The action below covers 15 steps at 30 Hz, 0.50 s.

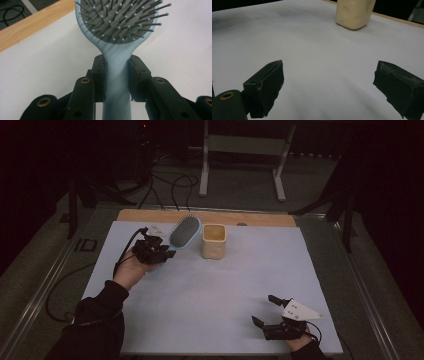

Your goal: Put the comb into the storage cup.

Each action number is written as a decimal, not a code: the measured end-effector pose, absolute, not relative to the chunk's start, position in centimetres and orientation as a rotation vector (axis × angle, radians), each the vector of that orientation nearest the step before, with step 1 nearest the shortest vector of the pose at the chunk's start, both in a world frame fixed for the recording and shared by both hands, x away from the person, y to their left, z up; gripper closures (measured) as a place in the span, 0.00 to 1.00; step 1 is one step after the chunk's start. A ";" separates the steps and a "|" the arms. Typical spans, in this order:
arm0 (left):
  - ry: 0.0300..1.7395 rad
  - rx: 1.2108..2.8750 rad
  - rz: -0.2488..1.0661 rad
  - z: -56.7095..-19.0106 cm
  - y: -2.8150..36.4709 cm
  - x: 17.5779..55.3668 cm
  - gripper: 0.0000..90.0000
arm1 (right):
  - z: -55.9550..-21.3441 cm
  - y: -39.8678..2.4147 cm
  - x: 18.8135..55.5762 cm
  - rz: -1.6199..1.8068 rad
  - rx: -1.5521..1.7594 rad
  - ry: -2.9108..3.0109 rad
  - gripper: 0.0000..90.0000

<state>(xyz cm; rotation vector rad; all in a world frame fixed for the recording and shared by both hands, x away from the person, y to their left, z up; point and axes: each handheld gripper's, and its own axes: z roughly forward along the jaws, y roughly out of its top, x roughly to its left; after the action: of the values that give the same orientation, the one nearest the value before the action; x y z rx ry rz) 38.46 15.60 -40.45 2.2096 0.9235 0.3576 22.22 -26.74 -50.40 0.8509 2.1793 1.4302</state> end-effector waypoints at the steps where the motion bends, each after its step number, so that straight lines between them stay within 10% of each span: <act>1: 0.923 2.210 0.358 -40.4 15.6 38.5 0.78 | -50.4 -26.7 22.2 1.430 0.851 2.179 0.10; 15: 0.856 2.123 0.409 -39.0 14.0 38.1 0.78 | -50.4 -26.8 22.3 1.432 0.850 2.173 0.10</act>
<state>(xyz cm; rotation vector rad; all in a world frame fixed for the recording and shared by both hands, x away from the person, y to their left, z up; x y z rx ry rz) 38.15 14.05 -39.01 2.1234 0.8564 0.4089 22.25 -26.83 -50.39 0.8501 2.1728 1.4317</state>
